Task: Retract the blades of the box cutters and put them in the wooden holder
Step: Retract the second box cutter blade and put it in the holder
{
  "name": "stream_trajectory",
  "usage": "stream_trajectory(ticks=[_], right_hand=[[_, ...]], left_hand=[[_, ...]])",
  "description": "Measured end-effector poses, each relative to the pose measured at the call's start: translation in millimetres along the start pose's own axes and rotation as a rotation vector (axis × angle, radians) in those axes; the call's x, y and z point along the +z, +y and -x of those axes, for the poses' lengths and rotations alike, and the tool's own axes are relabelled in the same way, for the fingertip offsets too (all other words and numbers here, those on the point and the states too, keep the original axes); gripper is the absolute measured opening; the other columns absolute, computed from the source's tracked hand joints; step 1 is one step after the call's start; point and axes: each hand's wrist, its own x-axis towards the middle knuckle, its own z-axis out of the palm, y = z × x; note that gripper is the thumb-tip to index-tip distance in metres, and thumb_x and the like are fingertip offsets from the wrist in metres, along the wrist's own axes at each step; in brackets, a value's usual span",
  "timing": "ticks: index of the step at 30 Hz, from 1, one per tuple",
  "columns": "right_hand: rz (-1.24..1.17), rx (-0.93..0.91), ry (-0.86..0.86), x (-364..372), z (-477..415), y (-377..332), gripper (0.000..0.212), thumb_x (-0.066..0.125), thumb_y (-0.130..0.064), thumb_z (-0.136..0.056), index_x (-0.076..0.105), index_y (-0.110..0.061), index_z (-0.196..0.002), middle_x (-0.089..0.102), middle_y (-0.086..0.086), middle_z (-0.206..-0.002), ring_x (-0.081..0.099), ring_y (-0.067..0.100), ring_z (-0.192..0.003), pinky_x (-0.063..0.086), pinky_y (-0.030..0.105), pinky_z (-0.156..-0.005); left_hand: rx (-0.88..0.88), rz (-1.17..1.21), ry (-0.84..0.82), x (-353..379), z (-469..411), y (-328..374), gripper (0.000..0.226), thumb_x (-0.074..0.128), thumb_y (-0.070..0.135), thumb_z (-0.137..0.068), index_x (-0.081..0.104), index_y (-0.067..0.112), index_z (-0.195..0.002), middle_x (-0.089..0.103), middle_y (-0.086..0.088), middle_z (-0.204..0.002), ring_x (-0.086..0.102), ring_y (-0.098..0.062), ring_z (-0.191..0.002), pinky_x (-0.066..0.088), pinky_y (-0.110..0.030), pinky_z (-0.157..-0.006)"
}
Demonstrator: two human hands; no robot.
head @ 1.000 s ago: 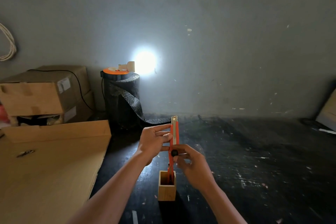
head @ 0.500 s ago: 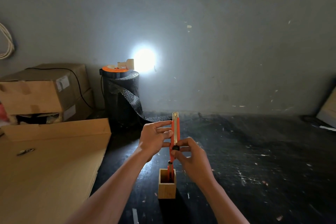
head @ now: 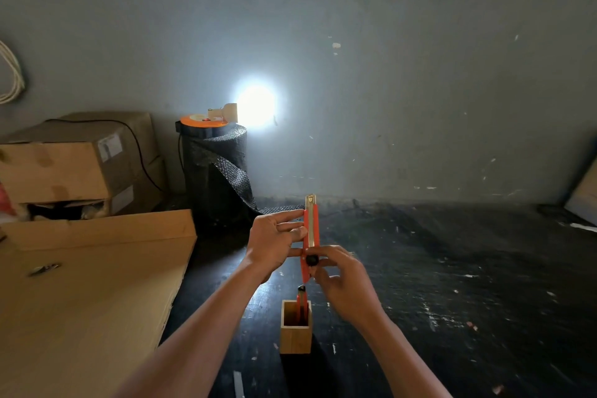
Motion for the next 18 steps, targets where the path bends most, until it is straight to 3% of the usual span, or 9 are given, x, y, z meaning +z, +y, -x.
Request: stream_trajectory(ticks=[6,10,14,18], right_hand=[[-0.042,0.036,0.05,3,-3,-1,0.017,0.072,-0.019,-0.092,0.062,-0.027,-0.102,0.067,-0.015,-0.101,0.063,-0.008,-0.087,0.052,0.005,-0.061],[-0.085,0.062,0.083,8,-2,6,0.018,0.076,-0.02,-0.089,0.066,-0.017,-0.104,0.072,-0.008,-0.104,0.067,-0.001,-0.088,0.056,0.009,-0.061],[-0.109,0.078,0.046,11,-5,12,0.016,0.078,-0.02,-0.087,0.065,-0.024,-0.096,0.072,-0.014,-0.098,0.069,0.003,-0.092,0.057,0.013,-0.063],[-0.218,0.129,0.016,13,-13,20,0.019,0.075,-0.03,-0.091,0.062,-0.028,-0.104,0.075,-0.007,-0.104,0.074,0.011,-0.098,0.065,0.036,-0.082]], left_hand=[[-0.014,0.015,0.002,3,0,-2,0.038,0.07,-0.009,-0.09,0.072,0.004,-0.126,0.081,-0.016,-0.102,0.082,-0.027,-0.082,0.066,-0.036,-0.062],[-0.015,0.004,0.009,3,0,-5,0.038,0.07,-0.01,-0.09,0.073,0.006,-0.124,0.082,-0.014,-0.102,0.082,-0.026,-0.083,0.066,-0.035,-0.063],[-0.035,0.014,0.011,1,2,-11,0.038,0.069,-0.012,-0.089,0.073,0.007,-0.122,0.082,-0.012,-0.096,0.082,-0.027,-0.079,0.066,-0.037,-0.064],[-0.056,0.025,-0.01,-1,5,-26,0.035,0.068,-0.011,-0.091,0.073,0.007,-0.12,0.083,-0.012,-0.095,0.082,-0.027,-0.08,0.066,-0.038,-0.065]])
